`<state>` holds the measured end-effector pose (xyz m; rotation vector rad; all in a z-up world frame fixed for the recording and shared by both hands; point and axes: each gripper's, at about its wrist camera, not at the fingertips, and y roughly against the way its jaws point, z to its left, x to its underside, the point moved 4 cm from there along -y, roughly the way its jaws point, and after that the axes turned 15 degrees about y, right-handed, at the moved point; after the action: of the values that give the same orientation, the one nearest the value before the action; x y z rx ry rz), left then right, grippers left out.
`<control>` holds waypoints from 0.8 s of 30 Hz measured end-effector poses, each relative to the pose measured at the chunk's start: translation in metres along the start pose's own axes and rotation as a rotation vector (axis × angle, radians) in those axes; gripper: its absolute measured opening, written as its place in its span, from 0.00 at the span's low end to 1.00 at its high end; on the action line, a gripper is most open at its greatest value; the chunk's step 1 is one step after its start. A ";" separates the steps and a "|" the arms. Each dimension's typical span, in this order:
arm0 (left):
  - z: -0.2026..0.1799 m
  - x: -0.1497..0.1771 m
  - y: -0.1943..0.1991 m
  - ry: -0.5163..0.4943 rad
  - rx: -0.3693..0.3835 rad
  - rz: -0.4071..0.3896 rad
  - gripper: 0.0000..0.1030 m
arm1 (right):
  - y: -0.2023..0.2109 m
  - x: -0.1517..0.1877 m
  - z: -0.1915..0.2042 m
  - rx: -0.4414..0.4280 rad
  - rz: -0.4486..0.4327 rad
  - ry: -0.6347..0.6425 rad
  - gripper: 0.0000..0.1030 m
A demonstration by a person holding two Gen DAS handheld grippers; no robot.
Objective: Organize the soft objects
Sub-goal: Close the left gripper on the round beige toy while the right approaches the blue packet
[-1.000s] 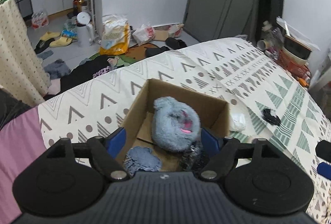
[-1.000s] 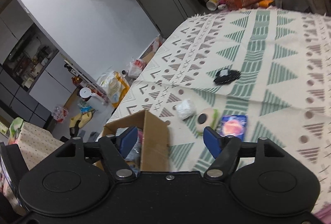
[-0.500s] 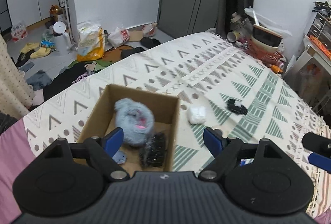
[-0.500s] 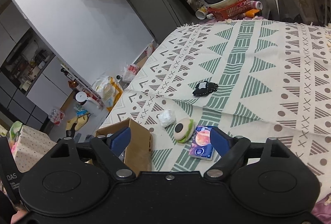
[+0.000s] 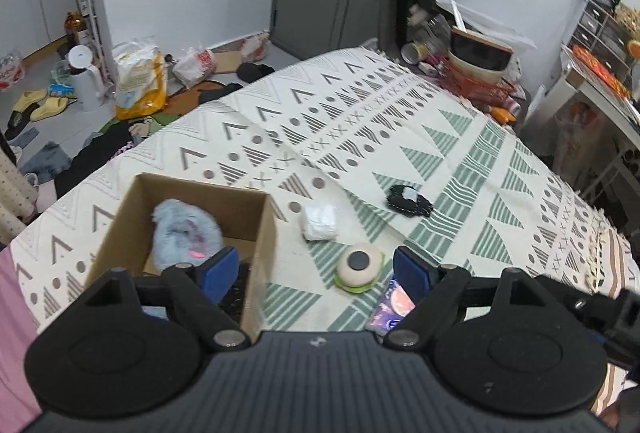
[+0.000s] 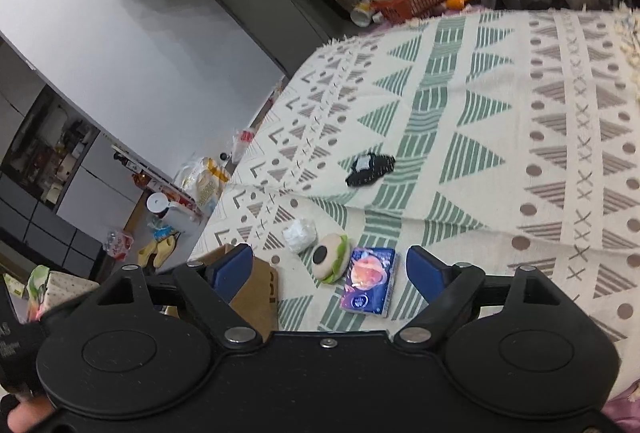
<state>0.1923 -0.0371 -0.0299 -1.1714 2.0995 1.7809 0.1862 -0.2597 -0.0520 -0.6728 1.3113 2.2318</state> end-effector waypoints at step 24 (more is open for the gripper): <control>-0.038 0.025 -0.098 -0.077 -0.037 0.098 0.79 | -0.077 0.027 -0.069 -0.083 0.102 -0.225 0.66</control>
<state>0.2513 -0.0812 -0.1092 -1.0075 2.1231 1.8826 0.2245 -0.2830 -0.1488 -0.3763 1.1709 2.3745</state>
